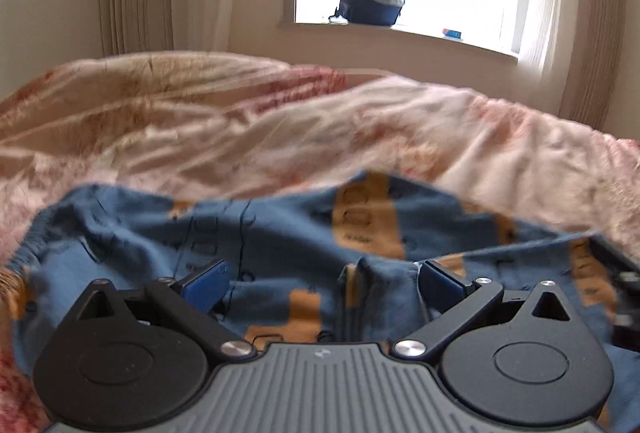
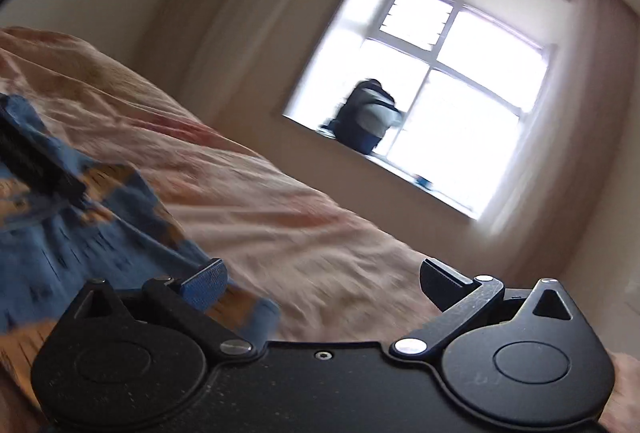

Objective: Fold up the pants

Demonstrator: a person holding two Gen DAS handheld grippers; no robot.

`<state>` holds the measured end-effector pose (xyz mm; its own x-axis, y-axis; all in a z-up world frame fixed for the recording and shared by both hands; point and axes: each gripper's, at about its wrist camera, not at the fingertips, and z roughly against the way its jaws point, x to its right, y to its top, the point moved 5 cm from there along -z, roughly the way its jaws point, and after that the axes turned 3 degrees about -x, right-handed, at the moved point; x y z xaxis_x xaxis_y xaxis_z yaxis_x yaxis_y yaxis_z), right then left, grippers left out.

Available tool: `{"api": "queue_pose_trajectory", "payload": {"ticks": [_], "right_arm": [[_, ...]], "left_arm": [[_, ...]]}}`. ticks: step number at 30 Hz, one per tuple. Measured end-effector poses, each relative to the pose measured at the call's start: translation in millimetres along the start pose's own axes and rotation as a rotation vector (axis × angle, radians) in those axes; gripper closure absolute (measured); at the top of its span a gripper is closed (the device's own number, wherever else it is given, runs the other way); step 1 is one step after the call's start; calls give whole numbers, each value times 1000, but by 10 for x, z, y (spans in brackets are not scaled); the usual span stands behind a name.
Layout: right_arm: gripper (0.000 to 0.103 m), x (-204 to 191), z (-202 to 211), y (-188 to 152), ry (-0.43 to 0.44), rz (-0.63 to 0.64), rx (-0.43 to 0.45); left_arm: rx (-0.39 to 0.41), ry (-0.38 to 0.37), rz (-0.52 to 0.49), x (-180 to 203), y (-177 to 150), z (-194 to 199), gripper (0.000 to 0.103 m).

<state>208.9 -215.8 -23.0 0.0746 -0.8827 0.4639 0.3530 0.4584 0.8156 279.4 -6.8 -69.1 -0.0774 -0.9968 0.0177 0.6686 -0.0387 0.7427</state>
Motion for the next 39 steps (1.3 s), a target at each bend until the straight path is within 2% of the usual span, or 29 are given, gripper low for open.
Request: {"api": "queue_pose_trajectory", "payload": {"ticks": [2,3,5,7,11,14,16,18,20,24,26,29,30,32,34,37,39], "right_arm": [[1,-164,-329,-88,-29,139,-72],[1,-182,-430,-173,-34,171,-81],[1,-47,-482,-237,-4,67,-87],[1,92,-461,-258,-59,15,-102],[1,237,-11,-218,-113,-26,-82],[1,102,565,-286,-46,-80,-110],[1,-44,832,-406,-26,-77,-107],[1,-229,861,-582,-25,-15,-153],[1,-283,808,-646,-18,-3,-172],[1,-181,965,-366,-49,-57,-74],[1,-226,953,-280,-29,-63,-81],[1,-420,715,-416,49,-73,-206],[1,-461,675,-465,48,-79,-223],[1,-440,719,-424,42,-90,-200],[1,-401,782,-327,55,-73,-163],[1,-409,800,-124,79,-20,-131],[1,-441,745,74,163,12,-119]], "left_arm": [[19,-24,3,-42,-58,-13,0],[27,-33,4,-57,-73,1,0],[30,-51,15,-81,-75,16,0],[32,-68,32,-105,-56,59,0],[32,-64,45,-161,-65,386,0],[37,-132,30,-180,-284,633,0],[7,-131,-29,-158,-489,620,0],[11,-109,-61,-153,-599,573,0],[18,-100,-51,-149,-566,609,0],[15,-100,-47,-217,-480,763,0],[-10,-107,-40,-300,-473,814,0],[-88,-97,6,-548,-511,827,0],[-105,-102,30,-654,-510,859,0],[-119,-99,89,-898,-461,940,0],[-96,-77,148,-1158,-382,1002,0],[-17,-16,233,-1509,-304,1009,0],[36,20,288,-1722,-319,950,0]]}}
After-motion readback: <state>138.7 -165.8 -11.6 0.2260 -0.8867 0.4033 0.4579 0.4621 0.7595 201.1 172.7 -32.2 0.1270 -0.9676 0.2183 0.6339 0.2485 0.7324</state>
